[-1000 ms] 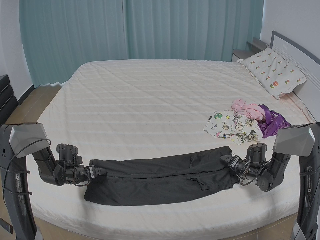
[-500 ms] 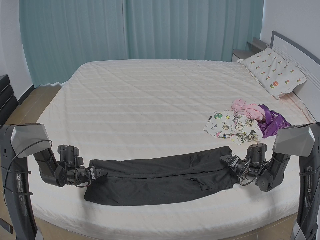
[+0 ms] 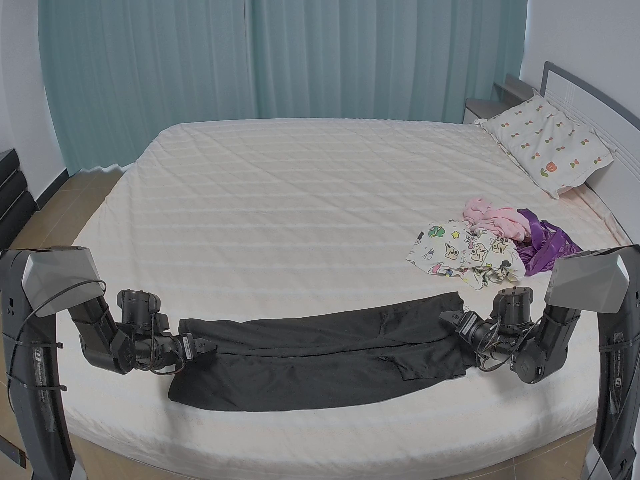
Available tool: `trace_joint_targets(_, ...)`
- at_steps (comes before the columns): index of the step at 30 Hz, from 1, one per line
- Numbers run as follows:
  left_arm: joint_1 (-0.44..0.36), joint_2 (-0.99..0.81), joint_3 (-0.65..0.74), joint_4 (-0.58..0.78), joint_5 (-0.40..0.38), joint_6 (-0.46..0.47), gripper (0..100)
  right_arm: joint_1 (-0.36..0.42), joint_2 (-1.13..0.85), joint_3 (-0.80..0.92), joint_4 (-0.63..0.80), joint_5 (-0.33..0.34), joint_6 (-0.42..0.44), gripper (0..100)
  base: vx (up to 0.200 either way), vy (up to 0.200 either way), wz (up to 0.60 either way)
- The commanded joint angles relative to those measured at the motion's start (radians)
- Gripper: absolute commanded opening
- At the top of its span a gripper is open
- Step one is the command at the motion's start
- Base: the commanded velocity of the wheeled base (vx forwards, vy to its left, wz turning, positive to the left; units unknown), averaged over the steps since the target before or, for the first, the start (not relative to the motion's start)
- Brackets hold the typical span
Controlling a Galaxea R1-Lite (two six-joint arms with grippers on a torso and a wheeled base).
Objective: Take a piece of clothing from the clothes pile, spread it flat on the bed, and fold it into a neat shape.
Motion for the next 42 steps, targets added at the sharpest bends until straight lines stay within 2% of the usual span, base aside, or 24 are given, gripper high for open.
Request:
trace_joint_targets(1,-0.001,0.002,0.000,0.000,-0.001,0.000,100,0.001,0.002,0.000,-0.001,0.001,0.000,100,0.000,0.000,0.00)
trace_joint_targets(14,-0.069,-0.069,0.024,0.009,0.005,-0.005,100,0.001,0.003,0.000,0.001,0.001,0.000,100,0.000,0.000,0.00)
trace_joint_targets(17,-0.081,-0.096,0.024,0.044,0.030,-0.003,100,0.003,0.003,0.000,0.001,0.001,0.000,100,0.000,0.000,0.00)
trace_joint_targets(23,-0.100,-0.136,0.029,0.101,0.031,-0.006,100,0.003,0.003,0.000,-0.001,0.001,0.000,100,0.000,0.000,0.00)
trace_joint_targets(42,-0.069,-0.031,-0.002,0.105,0.036,0.003,100,0.003,0.003,0.000,0.001,0.001,0.000,100,0.000,0.000,0.00)
